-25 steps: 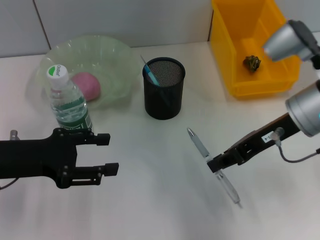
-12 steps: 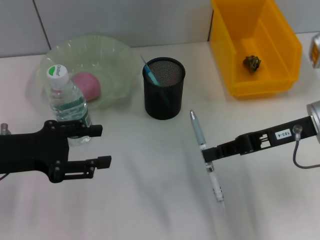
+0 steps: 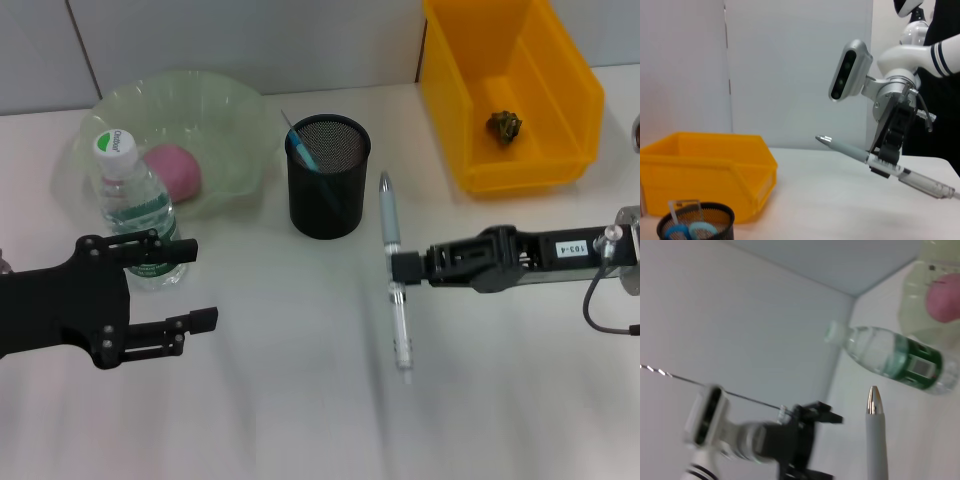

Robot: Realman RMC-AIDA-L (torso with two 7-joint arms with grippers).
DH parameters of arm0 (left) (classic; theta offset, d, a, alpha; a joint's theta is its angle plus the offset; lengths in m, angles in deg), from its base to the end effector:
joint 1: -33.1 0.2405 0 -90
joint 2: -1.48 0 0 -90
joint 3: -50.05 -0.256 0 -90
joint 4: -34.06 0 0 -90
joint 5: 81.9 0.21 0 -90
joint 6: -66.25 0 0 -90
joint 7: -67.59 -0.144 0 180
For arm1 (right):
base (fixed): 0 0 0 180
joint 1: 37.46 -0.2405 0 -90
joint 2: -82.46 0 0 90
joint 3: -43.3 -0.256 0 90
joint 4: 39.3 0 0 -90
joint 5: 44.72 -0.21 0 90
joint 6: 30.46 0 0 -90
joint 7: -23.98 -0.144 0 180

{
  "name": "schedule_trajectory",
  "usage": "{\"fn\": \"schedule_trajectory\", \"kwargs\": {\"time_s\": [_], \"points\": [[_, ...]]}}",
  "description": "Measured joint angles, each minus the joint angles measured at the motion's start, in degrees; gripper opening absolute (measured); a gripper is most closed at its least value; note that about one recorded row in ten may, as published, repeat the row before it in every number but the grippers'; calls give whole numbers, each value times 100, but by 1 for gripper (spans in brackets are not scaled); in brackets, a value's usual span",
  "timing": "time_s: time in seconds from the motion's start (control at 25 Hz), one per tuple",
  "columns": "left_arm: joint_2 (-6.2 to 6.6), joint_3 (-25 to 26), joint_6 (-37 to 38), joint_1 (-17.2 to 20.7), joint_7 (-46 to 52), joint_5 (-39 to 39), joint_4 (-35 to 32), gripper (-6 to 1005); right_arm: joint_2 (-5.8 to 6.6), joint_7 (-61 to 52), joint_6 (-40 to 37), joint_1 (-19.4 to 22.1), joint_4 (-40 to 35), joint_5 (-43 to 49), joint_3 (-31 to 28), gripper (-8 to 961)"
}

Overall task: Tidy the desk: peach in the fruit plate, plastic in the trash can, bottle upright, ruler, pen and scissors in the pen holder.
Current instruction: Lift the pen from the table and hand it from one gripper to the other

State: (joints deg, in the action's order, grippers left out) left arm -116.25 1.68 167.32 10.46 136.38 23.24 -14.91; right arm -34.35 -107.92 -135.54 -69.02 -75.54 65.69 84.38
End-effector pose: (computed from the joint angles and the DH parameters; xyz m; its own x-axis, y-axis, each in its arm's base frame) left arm -0.2507 0.2945 0.0291 0.8587 0.0400 0.5108 0.1479 -0.9738 -0.1725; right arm 0.2346 0.3079 0.0152 0.2127 -0.9332 -0.2896 -0.7931 -0.3380 0.5066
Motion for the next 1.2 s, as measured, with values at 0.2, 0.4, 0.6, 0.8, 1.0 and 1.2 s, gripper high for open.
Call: {"fn": "schedule_trajectory", "kwargs": {"time_s": [0.2,0.4,0.6,0.8,1.0,1.2], "points": [[-41,185,145,56,-322,-119,35,623,-22,-113,-113,36,464,-506,-4,123],[-53,169,204,241,-747,-557,53,622,-17,-250,-49,-14,906,-535,-33,123],[-64,154,283,312,-1070,-752,169,621,5,-595,-20,-110,1170,-541,-187,123],[-71,173,317,297,-1468,-819,390,621,62,-911,18,-233,1473,-544,-208,123],[-75,188,194,255,-2265,-1021,846,620,83,-1263,109,-314,1497,-517,-183,123],[-97,158,8,210,-3258,-1336,1422,619,88,-1450,157,-416,1503,-521,-172,123]]}}
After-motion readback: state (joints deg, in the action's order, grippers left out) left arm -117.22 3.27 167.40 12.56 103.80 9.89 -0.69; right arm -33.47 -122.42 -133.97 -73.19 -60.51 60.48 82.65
